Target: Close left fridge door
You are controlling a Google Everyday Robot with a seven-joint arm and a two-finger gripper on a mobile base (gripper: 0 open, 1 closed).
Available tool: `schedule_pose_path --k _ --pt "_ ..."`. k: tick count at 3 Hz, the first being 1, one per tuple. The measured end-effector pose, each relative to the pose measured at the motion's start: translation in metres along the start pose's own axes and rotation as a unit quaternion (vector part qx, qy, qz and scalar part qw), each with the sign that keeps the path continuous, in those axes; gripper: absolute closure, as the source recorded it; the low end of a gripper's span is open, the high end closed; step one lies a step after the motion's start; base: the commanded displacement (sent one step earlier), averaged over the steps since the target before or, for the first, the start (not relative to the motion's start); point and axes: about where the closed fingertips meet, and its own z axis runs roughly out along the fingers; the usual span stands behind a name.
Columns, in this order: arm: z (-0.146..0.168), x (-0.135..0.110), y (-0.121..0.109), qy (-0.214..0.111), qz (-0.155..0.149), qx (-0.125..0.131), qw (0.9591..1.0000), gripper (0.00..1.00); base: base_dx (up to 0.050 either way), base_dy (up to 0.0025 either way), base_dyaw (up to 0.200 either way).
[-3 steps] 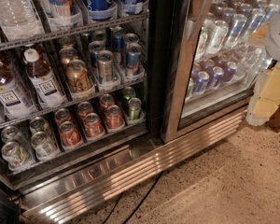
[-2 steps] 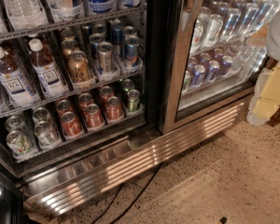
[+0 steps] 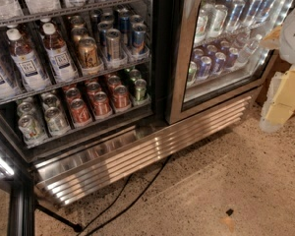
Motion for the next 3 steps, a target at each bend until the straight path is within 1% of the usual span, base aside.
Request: schedule_pose_path --k 1,3 --pt "0.0000 0.0000 0.0000 0.000 0.000 0.000 1.0000 0.00 0.000 0.00007 -0.201" --pt "0.0000 0.0000 0.0000 0.000 0.000 0.000 1.0000 0.00 -0.050 -0.00004 0.000"
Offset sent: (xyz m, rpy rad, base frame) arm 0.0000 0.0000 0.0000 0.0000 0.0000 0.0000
